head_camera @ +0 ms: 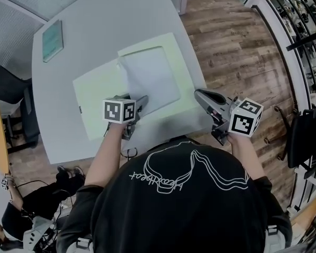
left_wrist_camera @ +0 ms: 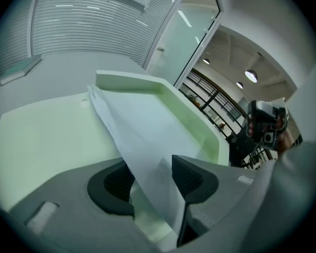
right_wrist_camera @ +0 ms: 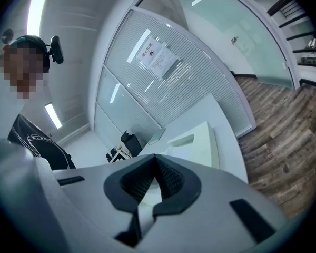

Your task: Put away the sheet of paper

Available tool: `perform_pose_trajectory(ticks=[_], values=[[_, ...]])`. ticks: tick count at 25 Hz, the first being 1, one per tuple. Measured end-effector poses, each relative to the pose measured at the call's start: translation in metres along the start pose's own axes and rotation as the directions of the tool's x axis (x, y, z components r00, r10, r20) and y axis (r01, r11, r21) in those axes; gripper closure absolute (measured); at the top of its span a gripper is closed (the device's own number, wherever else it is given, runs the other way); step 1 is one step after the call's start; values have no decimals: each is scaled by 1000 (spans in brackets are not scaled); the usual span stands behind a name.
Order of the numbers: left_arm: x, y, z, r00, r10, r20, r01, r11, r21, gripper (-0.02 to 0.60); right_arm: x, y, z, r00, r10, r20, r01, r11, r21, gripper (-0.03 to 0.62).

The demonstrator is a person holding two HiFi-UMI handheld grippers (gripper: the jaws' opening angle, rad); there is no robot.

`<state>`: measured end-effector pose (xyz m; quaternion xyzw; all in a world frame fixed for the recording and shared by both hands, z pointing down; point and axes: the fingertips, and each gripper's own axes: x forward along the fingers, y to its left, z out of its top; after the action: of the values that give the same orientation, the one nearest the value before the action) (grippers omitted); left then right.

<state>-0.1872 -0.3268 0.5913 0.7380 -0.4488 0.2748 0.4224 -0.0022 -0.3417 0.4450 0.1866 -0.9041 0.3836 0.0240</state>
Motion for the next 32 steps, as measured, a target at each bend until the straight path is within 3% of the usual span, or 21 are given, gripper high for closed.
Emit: perform_pose_trajectory(ticks=[5, 12, 17, 20, 25, 28, 32], values=[[4, -2, -5, 998, 47, -41, -44, 997, 67, 348, -6, 13, -9, 1000, -8, 18, 8, 1000, 24, 585], [21, -11, 2, 995, 45, -92, -33, 990, 135, 340, -20, 12, -24, 999, -40, 35, 39, 998, 54, 585], [19, 0, 3, 983, 159, -94, -138, 971, 197, 296, -22, 7, -26, 998, -48, 44, 45, 997, 65, 585], [12, 8, 3, 970, 235, -57, -219, 953, 209, 271, -22, 7, -25, 998, -44, 44, 41, 997, 63, 585], [-3, 8, 12, 957, 287, 45, -290, 941, 176, 256, -18, 14, -18, 999, -21, 46, 19, 999, 46, 585], [-20, 0, 17, 958, 261, 117, -277, 950, 145, 256, -15, 23, -17, 999, -1, 38, 0, 1000, 30, 585], [-58, -20, 24, 950, 164, 267, -199, 974, 110, 258, -5, 43, -21, 999, 33, 27, -33, 999, -7, 585]])
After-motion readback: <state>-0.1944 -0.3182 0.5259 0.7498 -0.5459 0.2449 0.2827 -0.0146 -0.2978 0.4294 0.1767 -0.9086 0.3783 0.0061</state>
